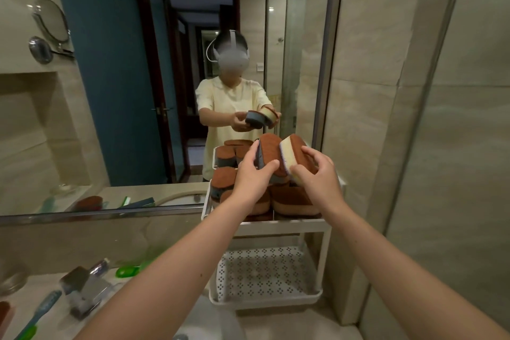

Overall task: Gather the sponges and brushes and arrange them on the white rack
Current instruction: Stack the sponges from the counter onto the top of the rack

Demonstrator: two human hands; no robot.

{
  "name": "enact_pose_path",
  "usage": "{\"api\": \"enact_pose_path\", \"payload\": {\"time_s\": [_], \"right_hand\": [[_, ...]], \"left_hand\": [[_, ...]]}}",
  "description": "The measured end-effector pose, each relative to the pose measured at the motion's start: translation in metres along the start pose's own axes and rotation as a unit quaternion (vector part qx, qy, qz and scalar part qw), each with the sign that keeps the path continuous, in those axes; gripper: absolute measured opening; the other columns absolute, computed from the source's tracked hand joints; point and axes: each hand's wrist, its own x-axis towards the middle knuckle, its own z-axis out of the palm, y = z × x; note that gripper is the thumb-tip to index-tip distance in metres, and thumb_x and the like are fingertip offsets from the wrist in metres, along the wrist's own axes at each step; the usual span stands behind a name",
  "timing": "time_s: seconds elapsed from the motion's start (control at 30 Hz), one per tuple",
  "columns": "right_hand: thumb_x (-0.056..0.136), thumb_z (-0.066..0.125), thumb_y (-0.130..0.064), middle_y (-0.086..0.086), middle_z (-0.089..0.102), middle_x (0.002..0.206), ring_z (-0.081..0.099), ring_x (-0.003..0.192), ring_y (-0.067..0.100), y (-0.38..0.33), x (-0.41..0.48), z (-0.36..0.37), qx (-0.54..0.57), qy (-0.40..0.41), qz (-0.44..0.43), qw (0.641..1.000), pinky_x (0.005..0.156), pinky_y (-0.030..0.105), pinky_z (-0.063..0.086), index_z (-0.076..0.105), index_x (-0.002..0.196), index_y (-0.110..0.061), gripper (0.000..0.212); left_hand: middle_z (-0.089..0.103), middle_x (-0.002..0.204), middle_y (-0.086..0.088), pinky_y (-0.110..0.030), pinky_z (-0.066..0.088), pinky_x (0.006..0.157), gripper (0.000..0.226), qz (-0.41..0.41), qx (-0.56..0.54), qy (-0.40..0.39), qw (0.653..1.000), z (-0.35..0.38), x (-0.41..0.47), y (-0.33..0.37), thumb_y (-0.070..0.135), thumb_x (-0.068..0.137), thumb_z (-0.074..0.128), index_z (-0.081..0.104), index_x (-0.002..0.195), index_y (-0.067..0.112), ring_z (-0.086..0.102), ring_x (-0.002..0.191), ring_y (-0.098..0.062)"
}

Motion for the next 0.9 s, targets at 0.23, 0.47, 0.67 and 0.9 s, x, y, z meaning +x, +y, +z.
{"api": "enact_pose_path", "payload": {"time_s": [0.23,0.47,0.67,0.9], "right_hand": [[0.087,0.066,-0.030,0.000,0.036,0.142,0.040,0.109,0.007,0.025,0.033,-0.008,-0.075,0.018,0.005,0.997,0.093,0.023,0.035,0.049,0.136,-0.025,0.052],[0.087,0.067,-0.032,0.000,0.031,0.143,0.039,0.103,0.007,0.049,0.052,-0.006,-0.163,-0.020,0.024,0.986,0.088,0.024,0.036,0.047,0.137,-0.023,0.054],[0.089,0.064,-0.033,0.000,0.033,0.143,0.048,0.107,0.013,0.055,0.061,0.001,-0.181,-0.029,0.030,0.983,0.086,0.025,0.039,0.046,0.137,-0.023,0.052],[0.090,0.062,-0.029,-0.002,0.037,0.140,0.046,0.101,0.009,0.058,0.066,0.005,-0.184,-0.014,0.027,0.983,0.083,0.024,0.039,0.053,0.128,-0.024,0.039]], "left_hand": [[0.051,0.134,-0.003,-0.030,0.048,0.089,0.053,-0.041,0.020,0.055,0.997,0.006,0.033,-0.011,0.031,0.090,0.064,0.043,0.139,0.025,0.050,0.112,-0.015],[0.038,0.131,-0.007,-0.042,0.053,0.090,0.050,-0.073,0.124,0.066,0.987,0.020,0.059,-0.023,0.042,0.087,0.064,0.042,0.129,0.026,0.054,0.092,-0.020],[0.033,0.125,-0.004,-0.038,0.054,0.085,0.039,-0.071,0.166,0.057,0.982,0.032,0.065,-0.026,0.046,0.088,0.061,0.041,0.114,0.026,0.053,0.084,-0.019],[0.044,0.129,-0.004,-0.031,0.042,0.072,0.043,-0.040,0.222,0.058,0.973,0.038,0.067,-0.027,0.051,0.091,0.055,0.043,0.119,0.020,0.052,0.090,-0.017]]}}
